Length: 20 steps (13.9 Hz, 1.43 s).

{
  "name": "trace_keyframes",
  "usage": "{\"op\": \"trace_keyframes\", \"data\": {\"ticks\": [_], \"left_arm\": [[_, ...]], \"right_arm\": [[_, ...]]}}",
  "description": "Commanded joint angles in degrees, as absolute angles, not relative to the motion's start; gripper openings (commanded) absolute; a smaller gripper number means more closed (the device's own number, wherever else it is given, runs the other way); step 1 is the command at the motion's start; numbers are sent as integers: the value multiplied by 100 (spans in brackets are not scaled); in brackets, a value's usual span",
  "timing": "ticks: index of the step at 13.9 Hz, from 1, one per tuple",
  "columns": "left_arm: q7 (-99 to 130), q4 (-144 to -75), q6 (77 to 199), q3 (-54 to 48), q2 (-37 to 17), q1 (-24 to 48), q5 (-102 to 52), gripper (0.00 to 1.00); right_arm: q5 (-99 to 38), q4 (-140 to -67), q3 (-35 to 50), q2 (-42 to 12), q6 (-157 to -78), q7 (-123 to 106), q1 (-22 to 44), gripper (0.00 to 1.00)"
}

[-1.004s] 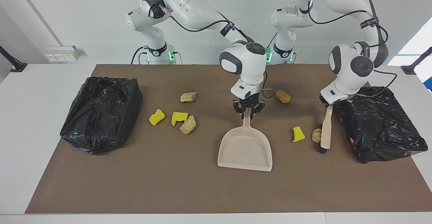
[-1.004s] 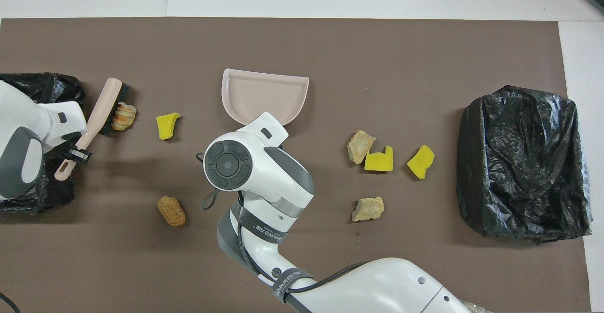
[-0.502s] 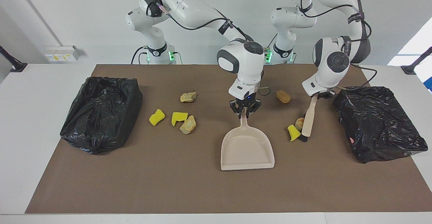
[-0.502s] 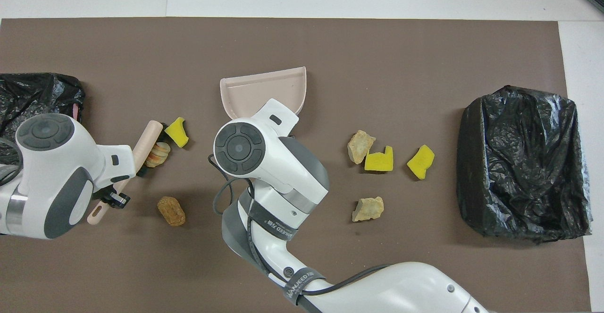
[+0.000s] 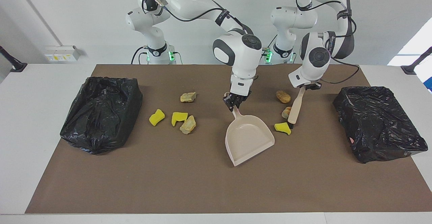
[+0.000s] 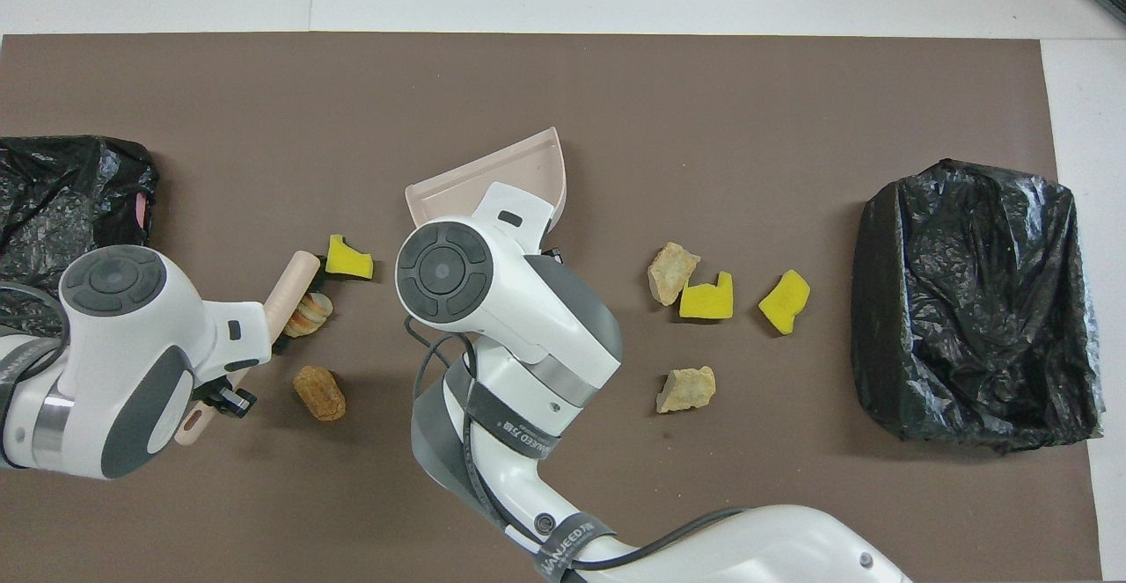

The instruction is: Sweep and dump trash in bin

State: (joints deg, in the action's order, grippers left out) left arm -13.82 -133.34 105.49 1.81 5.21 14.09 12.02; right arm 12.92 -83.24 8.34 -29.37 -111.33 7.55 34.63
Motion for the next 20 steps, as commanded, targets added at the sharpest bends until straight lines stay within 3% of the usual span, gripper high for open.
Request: {"op": "trace_keyframes", "data": {"ticks": [1,10,15,20], "left_arm": [[-1126,-13229,10354,255,729,1512,1116,0],[2324,-13411,10002,246,1326,1669,1116,0],[3243,-14034,9906,237,1792,1871,722,0],[3357,-14256,10246,255,1653,2188,-139,0]], "right_arm": [[1195,-8841,870,-2567,-11109,-1012,3401,0],[1256,-8973,861,-2330,-10415,-4935,2936,0],[1301,-9632,861,-2163,-11275,-6318,2655,0],[1301,-9782,861,-2101,-11276,-6293,2654,0]]}}
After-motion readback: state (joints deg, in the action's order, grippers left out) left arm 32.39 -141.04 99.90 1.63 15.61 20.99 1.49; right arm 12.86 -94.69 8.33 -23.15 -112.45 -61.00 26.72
